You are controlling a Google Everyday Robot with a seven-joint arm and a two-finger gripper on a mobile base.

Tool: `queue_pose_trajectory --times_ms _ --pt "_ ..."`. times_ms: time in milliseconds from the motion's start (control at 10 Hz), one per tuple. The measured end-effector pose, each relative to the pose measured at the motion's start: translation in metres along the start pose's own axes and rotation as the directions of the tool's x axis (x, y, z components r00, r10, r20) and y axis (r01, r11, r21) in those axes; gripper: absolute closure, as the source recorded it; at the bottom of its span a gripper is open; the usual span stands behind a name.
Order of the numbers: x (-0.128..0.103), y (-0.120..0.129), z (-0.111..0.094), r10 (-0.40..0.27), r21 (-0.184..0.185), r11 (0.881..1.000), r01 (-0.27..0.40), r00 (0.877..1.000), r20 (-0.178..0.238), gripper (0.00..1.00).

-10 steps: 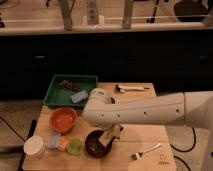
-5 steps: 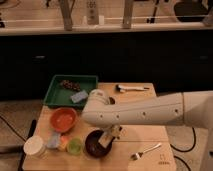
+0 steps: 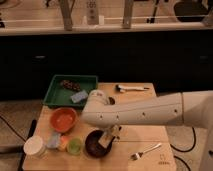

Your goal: Place eraser in purple bowl

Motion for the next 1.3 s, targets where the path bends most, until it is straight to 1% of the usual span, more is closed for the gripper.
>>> queue_pose_trajectory --times_ms 200,300,400,500,600,700,1200,1300 --pt "-0.0006 0.0010 0.0011 -0.031 0.002 1.000 0.031 1.000 0.001 0.74" --pt "-0.0009 0.0008 0.0013 -0.039 0.004 0.999 0.039 0.999 0.001 0.76" --pt "-0.0014 0.0004 0.0014 -0.047 0.007 0.999 0.047 0.999 0.001 0.80" --pt "-0.0019 0.0001 0.0017 -0.057 0.009 0.998 0.057 0.998 0.001 0.79" --pt "-0.0022 -0.0001 0.0019 -0.067 0.011 0.998 0.067 0.998 0.002 0.76" --pt "-0.0025 -0.0002 0.0022 -0.077 0.013 0.997 0.077 0.997 0.003 0.76" --pt "-0.0047 -0.0004 0.0033 -0.126 0.022 0.992 0.125 0.992 0.005 0.76" --pt "-0.0053 -0.0005 0.0032 -0.133 0.024 0.991 0.133 0.991 0.006 0.80"
